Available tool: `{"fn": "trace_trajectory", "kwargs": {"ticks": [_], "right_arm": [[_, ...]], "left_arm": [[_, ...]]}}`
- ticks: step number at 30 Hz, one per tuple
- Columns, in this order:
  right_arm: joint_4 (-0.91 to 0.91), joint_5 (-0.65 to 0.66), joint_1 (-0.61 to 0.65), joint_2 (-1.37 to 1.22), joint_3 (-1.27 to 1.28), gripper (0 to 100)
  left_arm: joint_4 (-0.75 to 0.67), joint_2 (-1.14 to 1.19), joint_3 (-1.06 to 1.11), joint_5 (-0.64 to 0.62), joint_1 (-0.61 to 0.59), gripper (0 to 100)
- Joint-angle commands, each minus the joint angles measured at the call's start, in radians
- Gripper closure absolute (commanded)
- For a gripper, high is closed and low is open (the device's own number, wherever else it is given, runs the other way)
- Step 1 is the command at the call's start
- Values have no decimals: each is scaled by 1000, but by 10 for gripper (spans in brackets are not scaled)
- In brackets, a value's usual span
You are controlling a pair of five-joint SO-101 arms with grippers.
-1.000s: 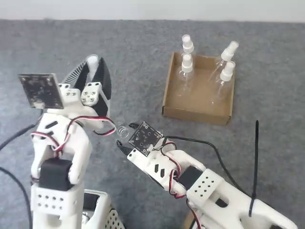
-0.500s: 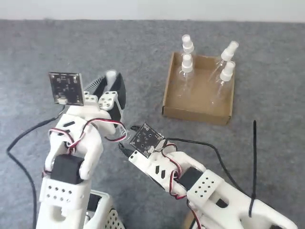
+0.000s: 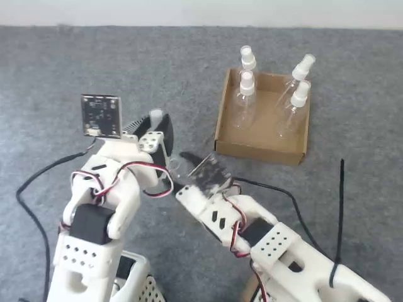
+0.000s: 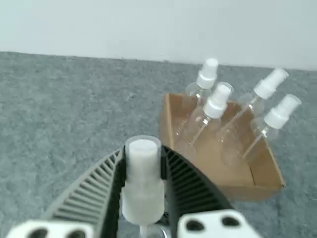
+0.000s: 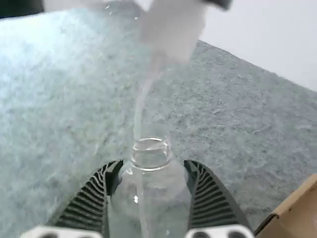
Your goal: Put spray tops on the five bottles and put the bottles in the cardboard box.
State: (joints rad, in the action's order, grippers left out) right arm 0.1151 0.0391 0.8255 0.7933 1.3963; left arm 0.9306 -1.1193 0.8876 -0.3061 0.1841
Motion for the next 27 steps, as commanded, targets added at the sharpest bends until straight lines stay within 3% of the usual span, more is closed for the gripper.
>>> {"fn": "trace_trajectory", "kwargs": {"ticks": [1,7,21,27], "right_arm": [[36,-147,-36,38,-20,992],[114,-147,-50,33,-9,992],[113,-147,-76,33,-9,992],[113,-147,-77,33,-9,992]], "left_arm": [[12,-15,-7,-5,40,988],[54,-15,-7,29,35,988],[63,-15,38,32,46,953],[61,-15,35,77,120,915]]}}
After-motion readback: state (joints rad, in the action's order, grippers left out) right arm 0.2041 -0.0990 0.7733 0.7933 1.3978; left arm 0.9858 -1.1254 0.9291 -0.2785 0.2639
